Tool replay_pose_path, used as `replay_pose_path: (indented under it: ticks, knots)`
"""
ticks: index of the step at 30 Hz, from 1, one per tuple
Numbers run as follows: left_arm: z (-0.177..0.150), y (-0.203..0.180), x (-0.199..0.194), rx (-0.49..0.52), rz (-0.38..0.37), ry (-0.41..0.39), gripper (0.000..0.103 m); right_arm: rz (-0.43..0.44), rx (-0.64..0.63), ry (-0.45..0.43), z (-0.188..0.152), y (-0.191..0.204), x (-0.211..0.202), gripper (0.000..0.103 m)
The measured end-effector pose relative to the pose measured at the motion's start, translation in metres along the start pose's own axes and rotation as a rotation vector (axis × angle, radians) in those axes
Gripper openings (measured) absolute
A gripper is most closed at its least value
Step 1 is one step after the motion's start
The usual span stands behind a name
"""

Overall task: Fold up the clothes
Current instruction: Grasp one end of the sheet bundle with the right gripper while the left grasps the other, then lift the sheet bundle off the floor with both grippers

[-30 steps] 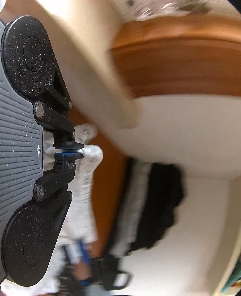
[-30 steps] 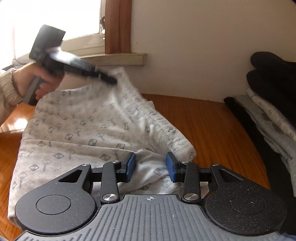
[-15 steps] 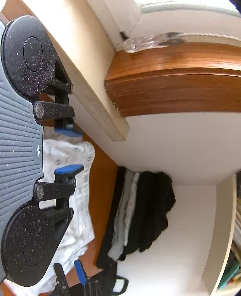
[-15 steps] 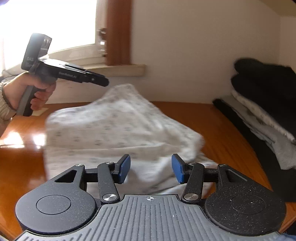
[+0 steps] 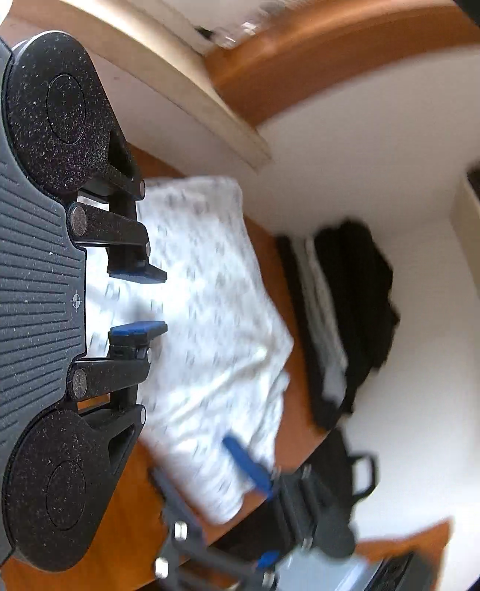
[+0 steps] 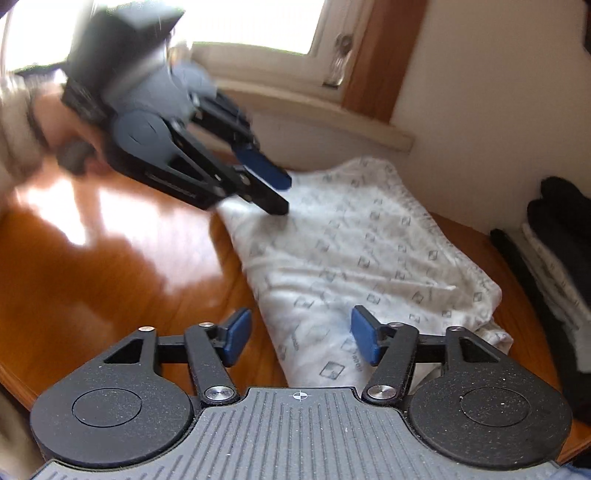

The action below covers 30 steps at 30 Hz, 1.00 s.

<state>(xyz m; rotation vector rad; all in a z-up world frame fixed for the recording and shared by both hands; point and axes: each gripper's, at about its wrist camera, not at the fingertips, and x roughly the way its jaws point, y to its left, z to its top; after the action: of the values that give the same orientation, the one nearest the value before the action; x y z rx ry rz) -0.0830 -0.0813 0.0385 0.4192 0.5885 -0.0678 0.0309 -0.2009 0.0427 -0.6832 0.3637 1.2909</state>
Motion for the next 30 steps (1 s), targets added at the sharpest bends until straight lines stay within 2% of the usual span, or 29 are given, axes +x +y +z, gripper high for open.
replay_pose_path:
  ticks: [1, 4, 5, 7, 8, 12, 13, 14, 15, 16, 17, 19, 24, 25, 26, 27, 29, 30]
  knots:
    - [0.002, -0.006, -0.001, 0.022, -0.007, 0.002, 0.025, -0.017, -0.004, 0.01, 0.0, 0.001, 0.002, 0.06]
    - [0.004, -0.024, -0.005, 0.096, -0.019, 0.019, 0.035, -0.05, -0.024, 0.034, 0.003, 0.0, 0.009, 0.057]
    - [0.003, -0.029, -0.005, 0.123, -0.014, 0.029, 0.035, -0.056, -0.039, 0.037, 0.003, 0.001, 0.011, 0.055]
    - [0.002, -0.037, -0.006, 0.17, -0.006, 0.045, 0.035, -0.063, -0.054, 0.042, 0.004, 0.002, 0.013, 0.043]
    - [0.001, -0.041, -0.006, 0.188, -0.004, 0.052, 0.035, -0.072, -0.063, 0.039, 0.005, 0.003, 0.011, 0.04]
    - [-0.001, -0.048, -0.011, 0.231, -0.001, 0.059, 0.038, -0.1, -0.094, 0.044, 0.009, 0.005, 0.01, 0.036]
    - [-0.002, -0.048, -0.013, 0.232, -0.013, 0.056, 0.041, -0.105, -0.095, 0.044, 0.01, 0.004, 0.01, 0.035]
    - [-0.002, -0.047, -0.015, 0.233, -0.026, 0.053, 0.052, -0.109, -0.094, 0.045, 0.01, 0.004, 0.01, 0.035]
    - [-0.003, -0.047, -0.014, 0.235, -0.027, 0.051, 0.057, -0.117, -0.091, 0.037, 0.011, 0.003, 0.009, 0.034]
    - [-0.004, -0.047, -0.014, 0.238, -0.026, 0.05, 0.062, -0.121, -0.087, 0.032, 0.012, 0.003, 0.008, 0.033]
    - [-0.005, -0.047, -0.013, 0.24, -0.026, 0.049, 0.062, -0.121, -0.081, 0.027, 0.013, 0.001, 0.007, 0.033]
    - [-0.006, -0.046, -0.011, 0.245, -0.025, 0.046, 0.059, -0.122, -0.074, 0.016, 0.015, -0.001, 0.005, 0.033]
    - [-0.017, -0.04, 0.011, 0.234, 0.068, 0.071, 0.046, -0.121, -0.073, 0.011, 0.018, -0.002, 0.004, 0.033]
    - [-0.017, -0.037, 0.012, 0.223, 0.071, 0.067, 0.039, -0.118, -0.082, 0.014, 0.018, -0.001, 0.004, 0.033]
    - [-0.018, -0.034, 0.013, 0.213, 0.074, 0.064, 0.025, -0.117, -0.093, 0.019, 0.017, 0.0, 0.005, 0.033]
    - [-0.018, -0.031, 0.014, 0.202, 0.078, 0.061, 0.018, -0.116, -0.104, 0.024, 0.016, 0.002, 0.005, 0.033]
    - [-0.016, -0.028, 0.01, 0.184, 0.086, 0.047, 0.012, -0.119, -0.147, 0.052, 0.011, 0.007, 0.007, 0.033]
    - [-0.015, -0.028, 0.009, 0.189, 0.09, 0.049, 0.011, -0.121, -0.17, 0.068, 0.009, 0.01, 0.008, 0.027]
